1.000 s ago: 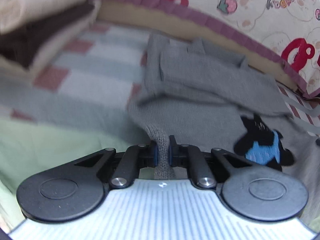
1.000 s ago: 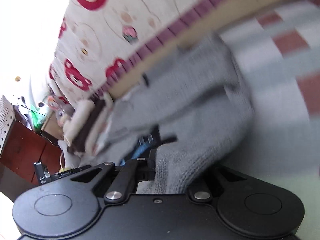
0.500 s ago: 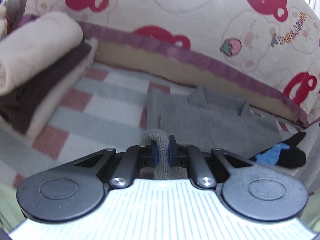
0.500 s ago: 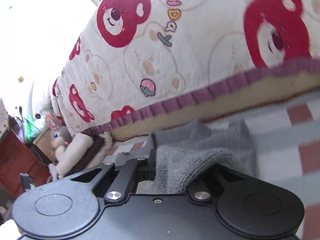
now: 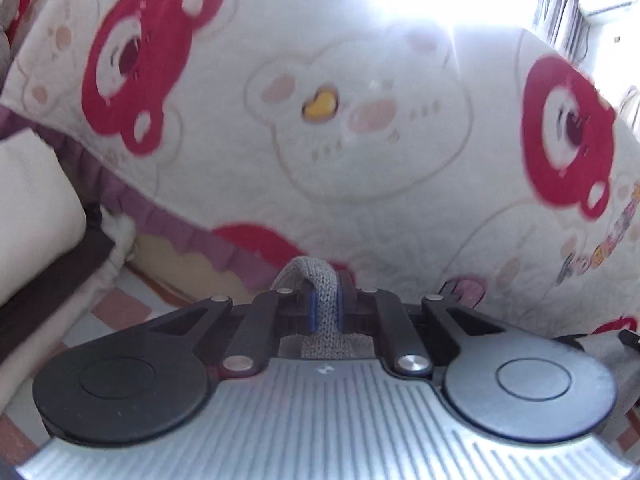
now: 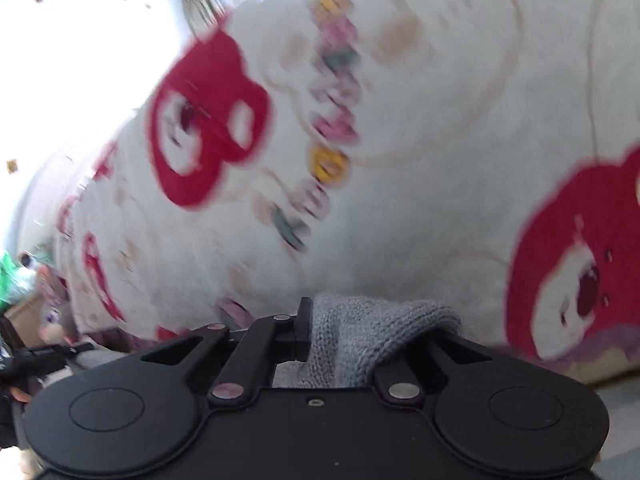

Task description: Fold clothes

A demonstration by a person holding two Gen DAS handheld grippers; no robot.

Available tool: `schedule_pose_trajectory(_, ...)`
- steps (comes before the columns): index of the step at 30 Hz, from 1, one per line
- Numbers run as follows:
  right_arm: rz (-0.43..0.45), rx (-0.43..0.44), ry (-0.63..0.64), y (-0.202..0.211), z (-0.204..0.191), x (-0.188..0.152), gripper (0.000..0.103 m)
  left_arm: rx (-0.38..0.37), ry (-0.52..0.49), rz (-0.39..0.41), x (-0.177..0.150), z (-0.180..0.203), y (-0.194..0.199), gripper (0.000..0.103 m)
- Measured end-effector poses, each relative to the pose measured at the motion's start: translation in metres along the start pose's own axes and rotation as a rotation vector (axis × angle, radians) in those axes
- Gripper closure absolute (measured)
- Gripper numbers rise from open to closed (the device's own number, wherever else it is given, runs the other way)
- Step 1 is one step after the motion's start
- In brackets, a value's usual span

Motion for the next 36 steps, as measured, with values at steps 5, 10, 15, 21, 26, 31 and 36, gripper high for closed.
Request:
schedule_pose_trajectory(5, -0.11, -0.059, -0.056, -0.031, 0.05, -0.045, 0.097, 0.004, -0.091, -0.106, -0.058, 0.003, -0.024, 0.094)
schedule_pose_trajectory(10, -0.131, -0.037, -0.151, -0.024, 0.074, -0.073, 0.096, -0.033, -0.095, -0.116, -0.087, 0.008, -0.005, 0.094)
schedule_pose_trajectory(15, -0.142, 0.005, -0.182, -0.003, 0.072, -0.068, 0.096, -0.047, -0.129, -0.1, -0.09, 0.016, 0.02, 0.094)
schedule_pose_trajectory(21, -0.202, 0.145, -0.074, 0.066, 0.043, -0.09, 0.096, -0.076, -0.103, -0.042, -0.093, 0.02, 0.088, 0.094)
schedule_pose_trajectory(26, -0.4, 0.09, -0.294, 0.105, 0.064, -0.13, 0.084, -0.091, -0.082, -0.202, -0.13, 0.019, 0.134, 0.094)
schedule_pose_trajectory(31, -0.463, 0.066, -0.395, 0.132, 0.073, -0.144, 0.06, -0.118, -0.112, -0.329, -0.159, 0.017, 0.16, 0.092)
schedule_pose_trajectory(36, -0.456, 0.053, -0.566, 0.136, 0.099, -0.148, 0.054, -0.086, -0.017, -0.348, -0.172, -0.01, 0.169, 0.09)
Point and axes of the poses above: each gripper's, at about its wrist camera, not at the fingertips, and y roughly against the way its jaws point, z to its right, x to its top, the point moved 6 cm from there along -y, roughly the way its jaws point, and after that the axes turned 14 degrees about -y, right-handed, at the moved point
